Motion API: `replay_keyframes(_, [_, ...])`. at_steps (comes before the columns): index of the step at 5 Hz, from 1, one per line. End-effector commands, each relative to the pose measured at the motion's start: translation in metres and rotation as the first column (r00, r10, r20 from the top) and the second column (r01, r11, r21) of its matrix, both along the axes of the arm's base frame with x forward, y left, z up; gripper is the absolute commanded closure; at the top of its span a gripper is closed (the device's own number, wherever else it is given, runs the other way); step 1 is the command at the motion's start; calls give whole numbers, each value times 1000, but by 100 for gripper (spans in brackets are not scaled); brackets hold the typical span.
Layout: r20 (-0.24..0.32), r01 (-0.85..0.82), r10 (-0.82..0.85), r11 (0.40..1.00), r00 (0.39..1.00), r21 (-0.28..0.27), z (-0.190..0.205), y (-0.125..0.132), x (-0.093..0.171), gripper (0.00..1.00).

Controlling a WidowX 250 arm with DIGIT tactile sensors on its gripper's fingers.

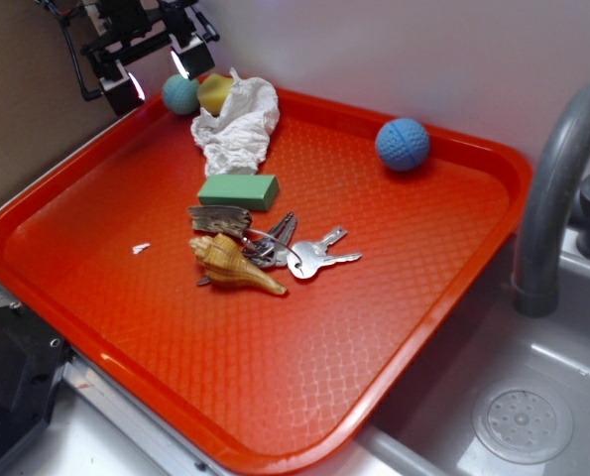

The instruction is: Grab the green ball.

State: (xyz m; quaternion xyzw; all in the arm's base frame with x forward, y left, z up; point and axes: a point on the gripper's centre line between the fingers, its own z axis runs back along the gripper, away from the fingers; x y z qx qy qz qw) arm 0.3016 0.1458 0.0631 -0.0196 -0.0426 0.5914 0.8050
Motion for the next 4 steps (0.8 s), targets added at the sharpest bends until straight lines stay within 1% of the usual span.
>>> replay_keyframes(1, [90, -8, 4, 999, 996, 46, 10, 3, 9, 0])
replay_keyframes(3, [63, -11, 7, 998, 998, 63, -1, 3, 22, 0])
replay_keyframes(4, [60, 3, -7, 998, 998, 62, -2, 2, 29, 0])
